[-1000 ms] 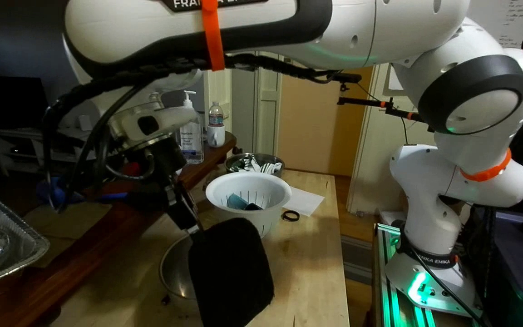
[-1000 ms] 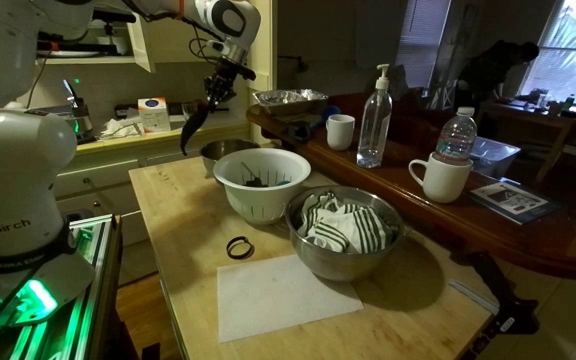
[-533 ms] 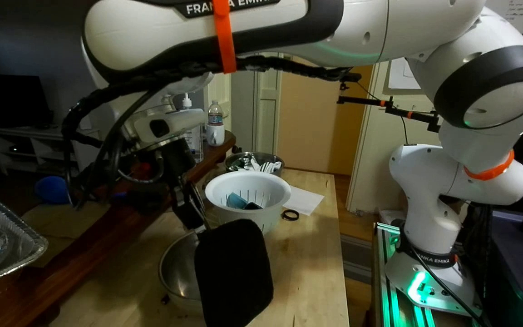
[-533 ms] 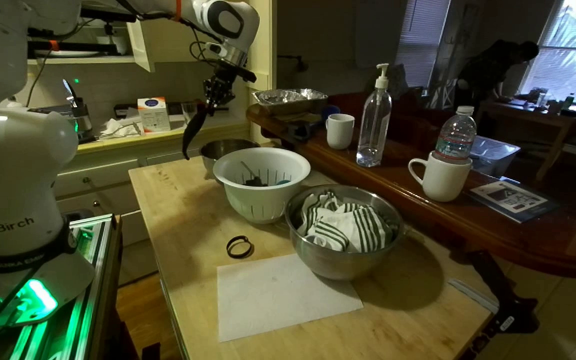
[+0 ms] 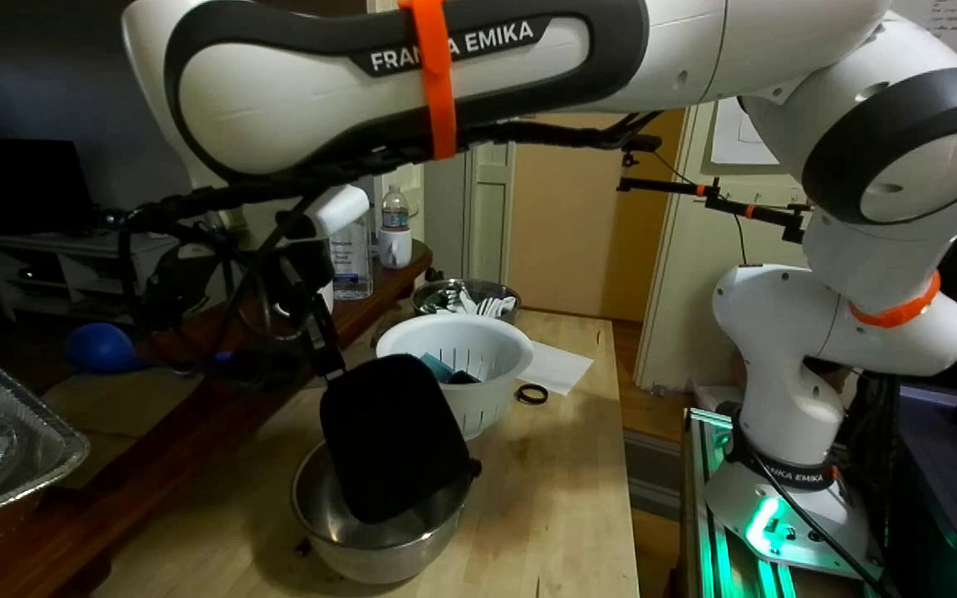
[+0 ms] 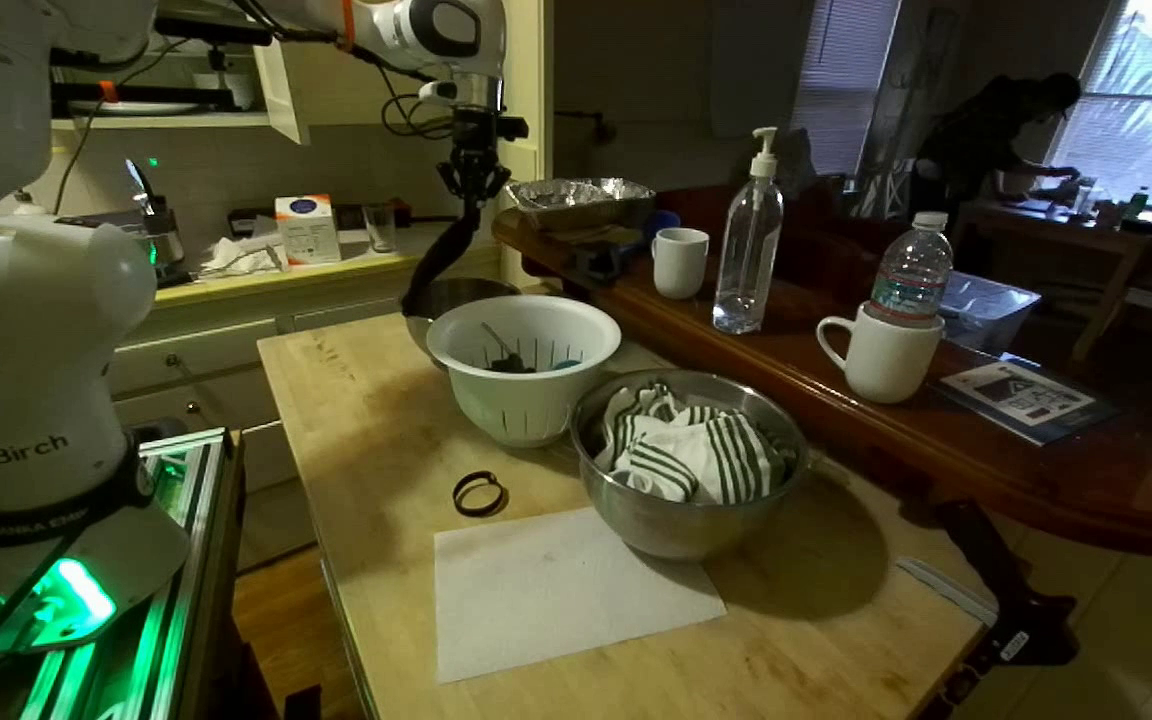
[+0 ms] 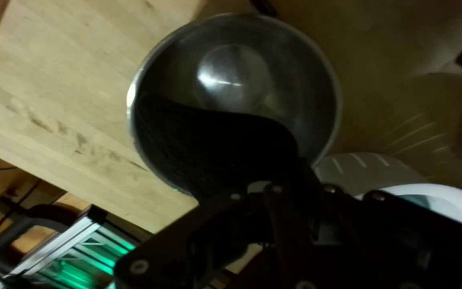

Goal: Pick up the pot holder and place it on the small silver bowl

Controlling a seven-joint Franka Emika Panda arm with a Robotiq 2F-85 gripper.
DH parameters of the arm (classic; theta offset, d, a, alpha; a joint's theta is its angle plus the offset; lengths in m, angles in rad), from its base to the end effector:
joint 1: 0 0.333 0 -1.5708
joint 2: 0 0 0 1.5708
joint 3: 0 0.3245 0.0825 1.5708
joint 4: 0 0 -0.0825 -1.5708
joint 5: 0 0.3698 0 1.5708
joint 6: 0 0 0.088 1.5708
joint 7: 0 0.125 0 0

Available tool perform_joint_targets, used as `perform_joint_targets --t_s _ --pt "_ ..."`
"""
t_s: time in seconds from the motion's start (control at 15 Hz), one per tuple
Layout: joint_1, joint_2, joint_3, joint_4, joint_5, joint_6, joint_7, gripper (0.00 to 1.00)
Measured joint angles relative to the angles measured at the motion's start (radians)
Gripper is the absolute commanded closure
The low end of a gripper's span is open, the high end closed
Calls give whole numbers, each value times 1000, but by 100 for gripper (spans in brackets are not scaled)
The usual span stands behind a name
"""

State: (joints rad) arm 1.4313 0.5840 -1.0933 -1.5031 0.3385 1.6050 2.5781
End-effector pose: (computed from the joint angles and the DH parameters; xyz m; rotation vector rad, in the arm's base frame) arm 0.5195 0.3486 0.4447 1.2657 -2.6611 0.2379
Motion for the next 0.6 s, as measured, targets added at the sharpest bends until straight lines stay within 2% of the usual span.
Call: perform_joint_targets --t_s 0.07,0.13,0.4,0.6 --pt "1 1 -6 -2 -29 41 -29 97" --pt "-13 -8 19 -2 -82 92 -37 97" --pt "-153 -63 239 3 -261 250 -37 97" --pt "-284 -90 432 26 -331 265 -29 97"
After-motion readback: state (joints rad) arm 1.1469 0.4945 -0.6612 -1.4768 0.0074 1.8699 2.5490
